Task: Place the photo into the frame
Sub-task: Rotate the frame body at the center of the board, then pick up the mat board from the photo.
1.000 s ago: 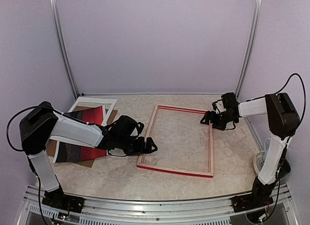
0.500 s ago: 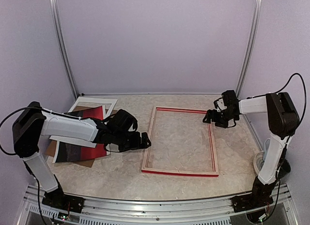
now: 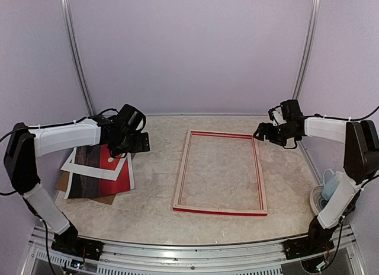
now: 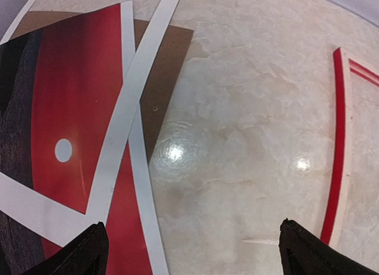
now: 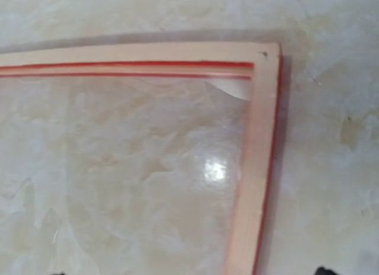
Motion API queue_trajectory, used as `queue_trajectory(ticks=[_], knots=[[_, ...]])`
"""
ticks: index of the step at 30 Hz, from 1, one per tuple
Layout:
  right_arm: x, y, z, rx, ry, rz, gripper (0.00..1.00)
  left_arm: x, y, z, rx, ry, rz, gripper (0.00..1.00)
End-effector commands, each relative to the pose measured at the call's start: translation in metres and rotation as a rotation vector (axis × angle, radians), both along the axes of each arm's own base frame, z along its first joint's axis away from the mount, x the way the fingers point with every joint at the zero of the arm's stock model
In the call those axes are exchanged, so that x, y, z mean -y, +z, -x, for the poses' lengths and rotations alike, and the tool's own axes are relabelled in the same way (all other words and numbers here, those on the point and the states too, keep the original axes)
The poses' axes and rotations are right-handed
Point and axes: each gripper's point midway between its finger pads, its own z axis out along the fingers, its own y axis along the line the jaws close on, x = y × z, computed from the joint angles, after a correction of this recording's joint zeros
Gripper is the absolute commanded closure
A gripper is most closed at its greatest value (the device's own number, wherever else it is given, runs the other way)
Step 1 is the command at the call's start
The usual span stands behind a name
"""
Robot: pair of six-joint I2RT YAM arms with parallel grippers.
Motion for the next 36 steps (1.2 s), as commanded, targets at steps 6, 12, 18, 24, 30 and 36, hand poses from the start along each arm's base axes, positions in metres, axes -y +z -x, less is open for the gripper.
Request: queue_trajectory(ticks=[6, 12, 18, 24, 30, 36], knots=[[-0.055, 0.030, 0.014, 0.054, 0.143, -0.070, 0.10, -0.058, -0.054, -0.018, -0.115, 0.060, -0.253, 0.01], [-0.073, 0.026, 0.021, 0.044, 0.174, -0.071, 0.10, -0.059, -0.066, -0.053, -0.139, 0.005, -0.136, 0.02], [-0.085, 0.028, 0.026, 0.044, 0.193, -0.072, 0.10, -0.068, -0.079, -0.082, -0.171, -0.020, 0.031, 0.05], [-0.087, 0.033, 0.028, 0.054, 0.193, -0.067, 0.10, -0.067, -0.102, -0.087, -0.225, -0.040, 0.127, 0.06], [-0.092, 0.041, 0.028, 0.067, 0.198, -0.073, 0.10, -0.057, -0.111, -0.081, -0.249, -0.067, 0.187, 0.06], [-0.121, 0.059, 0.027, 0.091, 0.255, -0.104, 0.09, -0.042, -0.114, -0.075, -0.263, -0.101, 0.248, 0.06]])
